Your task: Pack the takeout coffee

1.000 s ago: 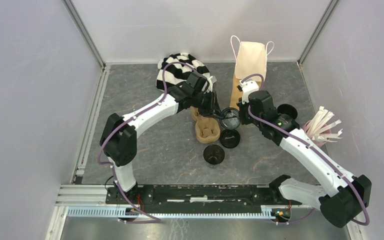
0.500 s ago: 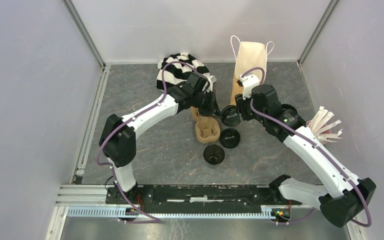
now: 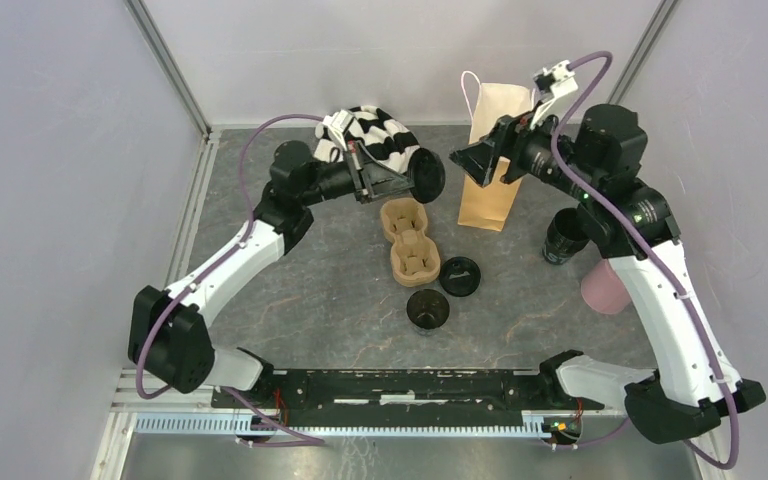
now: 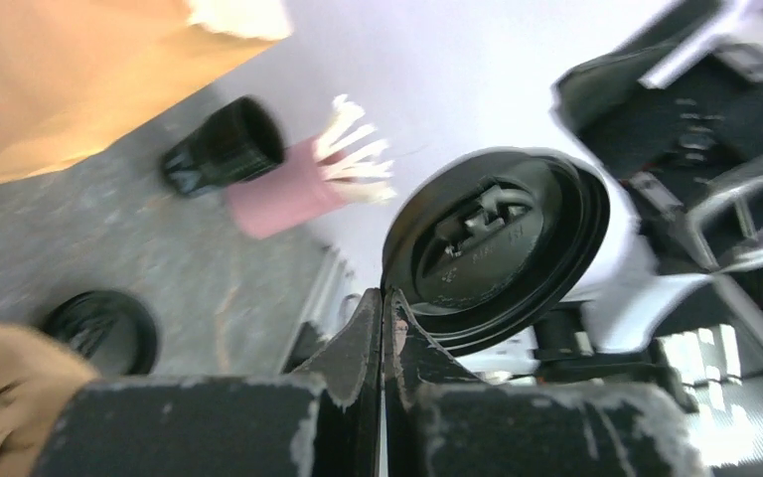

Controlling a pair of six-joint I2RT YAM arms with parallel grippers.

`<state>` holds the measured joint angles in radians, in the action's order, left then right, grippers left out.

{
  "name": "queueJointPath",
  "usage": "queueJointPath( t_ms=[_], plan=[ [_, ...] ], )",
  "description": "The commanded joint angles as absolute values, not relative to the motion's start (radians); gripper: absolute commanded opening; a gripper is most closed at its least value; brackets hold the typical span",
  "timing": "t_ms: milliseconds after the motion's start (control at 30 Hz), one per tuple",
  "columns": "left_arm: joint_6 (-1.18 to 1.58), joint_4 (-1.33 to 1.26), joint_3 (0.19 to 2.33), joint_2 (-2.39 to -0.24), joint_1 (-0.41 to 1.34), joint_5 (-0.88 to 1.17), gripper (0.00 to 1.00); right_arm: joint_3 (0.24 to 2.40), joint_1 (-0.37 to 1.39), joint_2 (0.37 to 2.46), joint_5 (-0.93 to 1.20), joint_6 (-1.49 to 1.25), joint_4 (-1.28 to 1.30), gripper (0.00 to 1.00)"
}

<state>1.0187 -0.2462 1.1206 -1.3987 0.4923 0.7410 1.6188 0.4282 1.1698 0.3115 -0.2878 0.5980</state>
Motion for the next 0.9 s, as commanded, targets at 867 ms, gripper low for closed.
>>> queueJointPath(
  t_ms=[867],
  plan=[
    [1.674,-1.195,0.892,-1.294,0.468,0.794,0.02,1.101,0.485,1.066,0.750,-1.400,-0.508,0.98]
  ],
)
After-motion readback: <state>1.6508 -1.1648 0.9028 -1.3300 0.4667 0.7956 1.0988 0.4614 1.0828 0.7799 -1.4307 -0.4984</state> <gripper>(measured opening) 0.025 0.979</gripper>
